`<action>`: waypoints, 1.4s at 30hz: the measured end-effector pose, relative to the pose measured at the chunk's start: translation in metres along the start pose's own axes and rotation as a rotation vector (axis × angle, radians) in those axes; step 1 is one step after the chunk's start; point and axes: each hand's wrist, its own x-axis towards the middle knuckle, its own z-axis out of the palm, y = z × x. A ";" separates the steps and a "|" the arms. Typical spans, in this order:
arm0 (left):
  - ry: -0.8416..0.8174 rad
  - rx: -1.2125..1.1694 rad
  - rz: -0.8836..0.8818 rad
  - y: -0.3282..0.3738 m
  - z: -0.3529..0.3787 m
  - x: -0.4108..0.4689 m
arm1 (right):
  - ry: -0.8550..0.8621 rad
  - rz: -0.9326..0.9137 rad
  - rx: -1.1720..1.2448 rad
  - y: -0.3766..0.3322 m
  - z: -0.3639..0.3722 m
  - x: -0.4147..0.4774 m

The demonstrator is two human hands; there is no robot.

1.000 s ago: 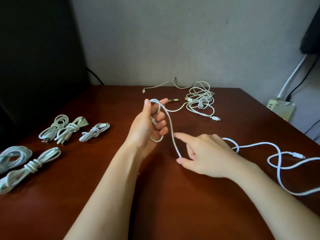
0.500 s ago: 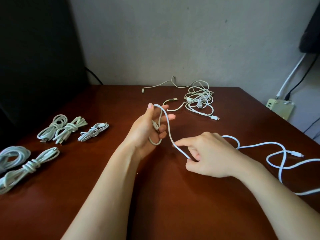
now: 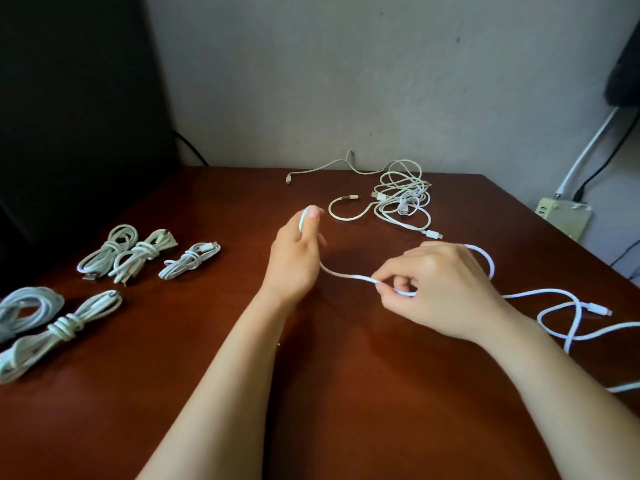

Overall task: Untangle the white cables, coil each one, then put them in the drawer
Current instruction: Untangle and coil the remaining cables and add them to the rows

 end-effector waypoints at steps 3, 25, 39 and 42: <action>0.061 -0.020 -0.001 -0.002 0.000 0.002 | 0.057 -0.038 -0.006 0.000 0.001 0.000; -0.006 -1.032 -0.425 0.004 -0.016 0.008 | -0.010 -0.228 0.185 -0.014 0.005 0.000; 0.305 -1.185 -0.381 0.006 -0.030 0.012 | -0.096 0.305 0.350 0.005 -0.004 0.003; 0.330 -0.948 -0.342 0.007 -0.027 0.010 | 0.034 0.271 0.459 0.000 -0.006 0.004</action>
